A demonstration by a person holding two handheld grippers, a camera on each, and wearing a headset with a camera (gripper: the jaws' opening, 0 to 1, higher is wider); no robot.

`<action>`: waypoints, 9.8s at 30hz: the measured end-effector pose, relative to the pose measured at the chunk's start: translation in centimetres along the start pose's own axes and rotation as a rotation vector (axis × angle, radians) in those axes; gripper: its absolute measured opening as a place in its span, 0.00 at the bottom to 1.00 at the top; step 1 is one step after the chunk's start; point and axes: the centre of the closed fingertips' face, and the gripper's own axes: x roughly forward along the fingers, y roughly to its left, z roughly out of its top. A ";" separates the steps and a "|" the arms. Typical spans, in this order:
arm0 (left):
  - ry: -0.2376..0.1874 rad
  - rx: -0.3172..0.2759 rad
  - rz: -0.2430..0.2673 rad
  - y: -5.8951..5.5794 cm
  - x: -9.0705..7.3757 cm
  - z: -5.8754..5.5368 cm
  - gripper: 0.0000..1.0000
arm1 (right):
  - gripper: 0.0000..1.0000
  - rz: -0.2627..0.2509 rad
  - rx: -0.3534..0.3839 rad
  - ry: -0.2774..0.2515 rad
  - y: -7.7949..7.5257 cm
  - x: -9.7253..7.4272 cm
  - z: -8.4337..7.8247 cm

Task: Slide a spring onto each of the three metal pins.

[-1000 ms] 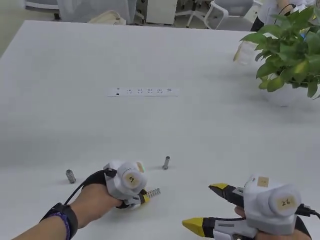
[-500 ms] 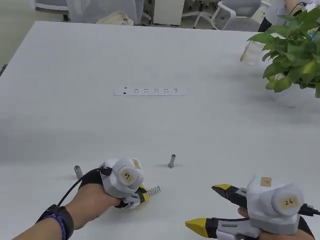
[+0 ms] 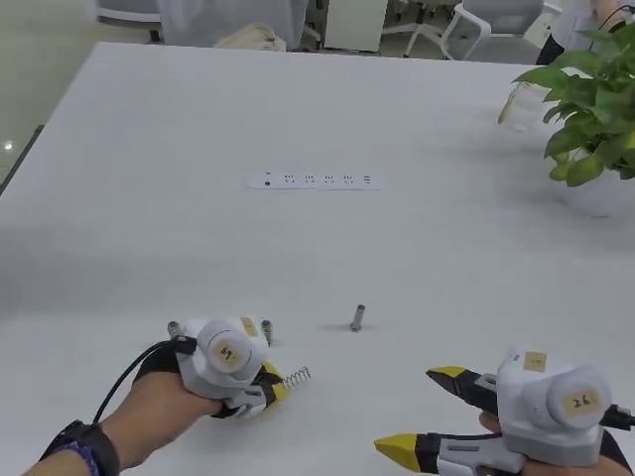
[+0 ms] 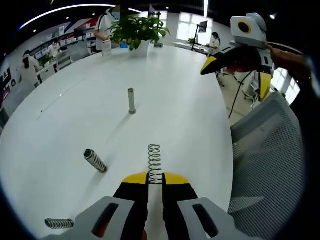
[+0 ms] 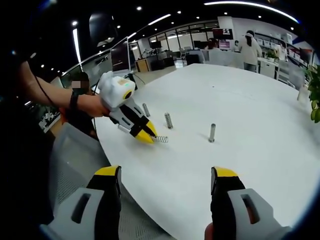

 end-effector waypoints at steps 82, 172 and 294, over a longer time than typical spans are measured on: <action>-0.132 0.133 0.016 -5.9 -6.8 4.7 0.02 | 0.57 0.200 -0.095 -0.023 4.2 3.8 3.4; -0.221 0.206 -0.024 -7.0 -5.7 8.9 0.02 | 0.09 0.358 -0.298 0.007 7.2 3.0 7.9; -0.182 0.061 0.007 -4.6 -7.6 4.7 0.19 | 0.09 0.339 -0.665 0.338 2.5 2.8 4.0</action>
